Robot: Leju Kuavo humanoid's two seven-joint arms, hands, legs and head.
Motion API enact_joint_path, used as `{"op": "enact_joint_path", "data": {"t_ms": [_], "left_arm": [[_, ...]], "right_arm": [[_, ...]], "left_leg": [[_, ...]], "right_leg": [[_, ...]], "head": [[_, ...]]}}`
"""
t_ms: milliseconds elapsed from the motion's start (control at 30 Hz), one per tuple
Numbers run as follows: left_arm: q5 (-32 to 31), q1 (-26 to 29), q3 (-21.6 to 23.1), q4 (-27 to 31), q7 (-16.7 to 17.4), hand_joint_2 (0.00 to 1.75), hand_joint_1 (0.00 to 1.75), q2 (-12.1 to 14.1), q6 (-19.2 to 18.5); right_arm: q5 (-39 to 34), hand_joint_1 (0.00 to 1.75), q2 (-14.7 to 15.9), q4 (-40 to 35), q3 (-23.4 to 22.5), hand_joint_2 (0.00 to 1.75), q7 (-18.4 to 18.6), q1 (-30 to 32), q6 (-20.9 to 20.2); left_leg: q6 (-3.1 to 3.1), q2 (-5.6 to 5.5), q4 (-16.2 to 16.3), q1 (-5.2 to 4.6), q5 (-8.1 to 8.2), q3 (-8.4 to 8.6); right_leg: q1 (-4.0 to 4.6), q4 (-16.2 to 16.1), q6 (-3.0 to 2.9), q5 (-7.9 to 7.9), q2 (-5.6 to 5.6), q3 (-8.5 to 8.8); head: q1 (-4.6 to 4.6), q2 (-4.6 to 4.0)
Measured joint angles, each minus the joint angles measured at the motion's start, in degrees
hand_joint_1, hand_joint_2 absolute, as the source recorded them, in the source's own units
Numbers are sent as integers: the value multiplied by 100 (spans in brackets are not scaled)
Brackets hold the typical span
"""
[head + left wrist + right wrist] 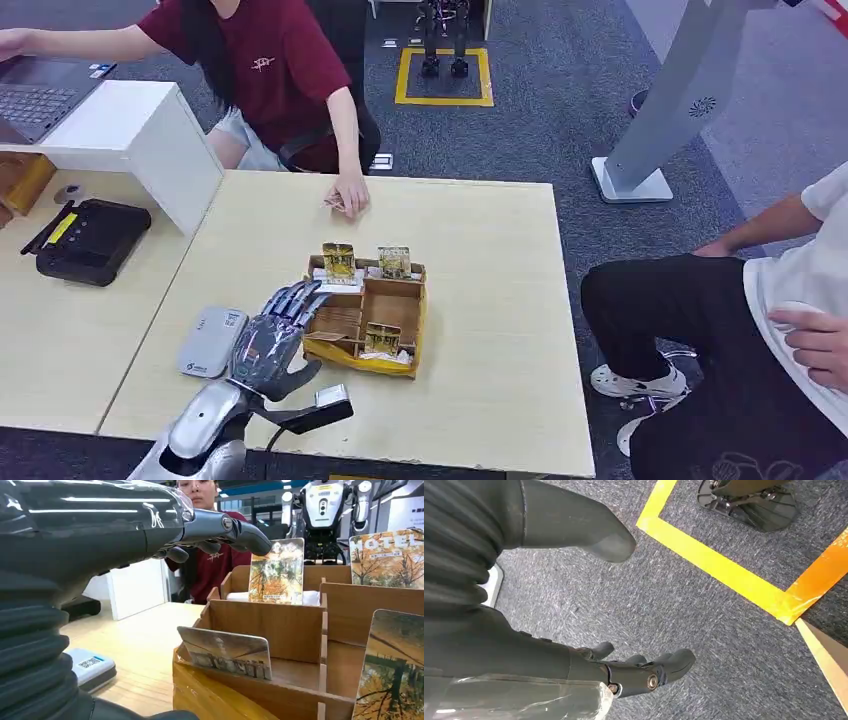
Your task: Pass the card to the sensor for recognition and then transmit it.
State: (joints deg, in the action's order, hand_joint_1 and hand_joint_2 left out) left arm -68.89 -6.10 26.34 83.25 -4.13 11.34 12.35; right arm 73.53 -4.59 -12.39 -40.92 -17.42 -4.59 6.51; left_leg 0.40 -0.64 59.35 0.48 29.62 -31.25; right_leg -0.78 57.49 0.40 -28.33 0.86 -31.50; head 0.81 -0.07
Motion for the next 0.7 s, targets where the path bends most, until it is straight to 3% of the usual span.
{"op": "enact_joint_path", "data": {"t_ms": [700], "left_arm": [[116, -7, 0, -13, -133, 175, 0, 31, -166]], "right_arm": [[4, 0, 4, 0, 0, 175, 4, 0, 0]], "left_leg": [[0, 0, 0, 0, 0, 0]], "right_leg": [[0, 0, 0, 0, 0, 0]], "head": [[0, 0]]}}
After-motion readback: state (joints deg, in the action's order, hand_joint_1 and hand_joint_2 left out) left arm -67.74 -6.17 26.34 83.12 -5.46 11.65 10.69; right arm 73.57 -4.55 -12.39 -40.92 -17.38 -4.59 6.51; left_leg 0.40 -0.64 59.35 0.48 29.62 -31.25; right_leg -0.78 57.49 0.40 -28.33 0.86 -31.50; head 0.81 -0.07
